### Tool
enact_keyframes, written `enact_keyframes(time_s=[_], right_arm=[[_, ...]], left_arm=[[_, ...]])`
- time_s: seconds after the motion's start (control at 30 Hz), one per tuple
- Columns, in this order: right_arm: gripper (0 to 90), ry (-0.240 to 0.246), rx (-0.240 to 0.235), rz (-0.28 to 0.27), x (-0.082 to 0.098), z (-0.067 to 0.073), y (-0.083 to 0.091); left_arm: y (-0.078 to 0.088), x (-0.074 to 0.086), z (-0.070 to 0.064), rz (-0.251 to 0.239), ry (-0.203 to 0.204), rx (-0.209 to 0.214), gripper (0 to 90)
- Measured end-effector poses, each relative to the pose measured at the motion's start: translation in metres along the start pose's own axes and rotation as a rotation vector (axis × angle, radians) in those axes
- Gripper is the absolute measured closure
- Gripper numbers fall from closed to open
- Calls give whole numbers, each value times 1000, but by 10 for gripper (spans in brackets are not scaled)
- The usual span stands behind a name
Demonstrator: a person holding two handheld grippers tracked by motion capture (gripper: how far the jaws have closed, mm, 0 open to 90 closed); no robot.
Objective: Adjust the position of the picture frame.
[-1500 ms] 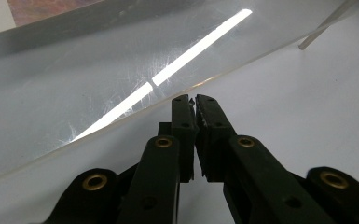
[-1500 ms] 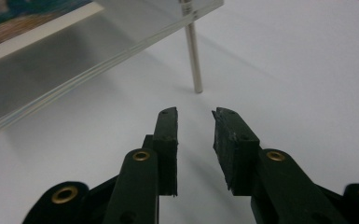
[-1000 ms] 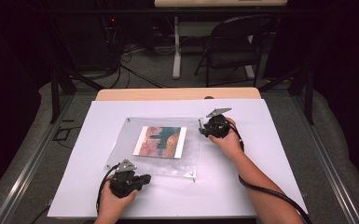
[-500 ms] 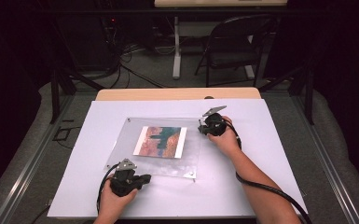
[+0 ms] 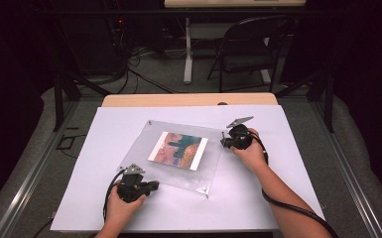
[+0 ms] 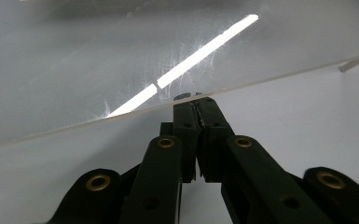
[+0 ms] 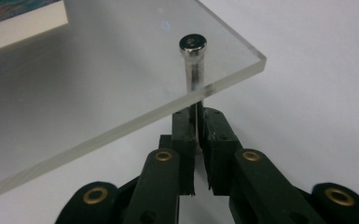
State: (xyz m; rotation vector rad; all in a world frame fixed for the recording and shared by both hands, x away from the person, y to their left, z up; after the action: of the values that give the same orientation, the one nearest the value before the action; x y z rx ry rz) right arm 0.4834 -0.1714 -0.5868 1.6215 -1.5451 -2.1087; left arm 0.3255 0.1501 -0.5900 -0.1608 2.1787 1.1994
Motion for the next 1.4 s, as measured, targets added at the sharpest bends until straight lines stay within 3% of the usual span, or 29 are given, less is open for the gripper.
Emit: enact_keyframes(time_s=[0.27, 0.47, 0.67, 0.8, 0.9, 1.07, 1.17, 1.4], right_arm=[[843, -35, 6, -1, 31, 10, 31], [848, -42, -11, 12, 51, 21, 53], [850, -64, -30, 12, 67, 41, 72], [851, -66, -54, 23, 74, 61, 78], [850, -64, -71, 14, 77, 77, 83], [849, -66, -70, 5, 78, 82, 83], [849, -65, -79, -9, 79, 89, 83], [847, -57, -109, -13, 79, 107, 86]], left_arm=[[-9, -14, 5, 22, 14, -14, 895], [-16, -30, 11, 29, -4, -59, 899], [-26, -52, 25, 10, 30, -71, 900], [-28, -59, 31, -1, 21, -95, 900], [-25, -56, 35, -12, 31, -82, 877], [-10, -45, 35, -22, 28, -92, 809], [8, -30, 25, -42, 11, -78, 755], [30, -5, 3, -67, -50, -25, 665]])
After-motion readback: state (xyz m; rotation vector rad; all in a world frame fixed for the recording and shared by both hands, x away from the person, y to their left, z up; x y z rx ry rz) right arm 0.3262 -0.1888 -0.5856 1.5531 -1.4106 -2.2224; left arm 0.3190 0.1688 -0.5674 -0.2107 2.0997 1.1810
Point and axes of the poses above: each handheld gripper's, and its own axes: y roughly backward along the jaws, x roughly out of its underside, z roughly to its left, the point moved 5 cm from there along -y, roughly forward along the jaws, and after that the axes turned 10 degrees about y, right-handed, at the moved point
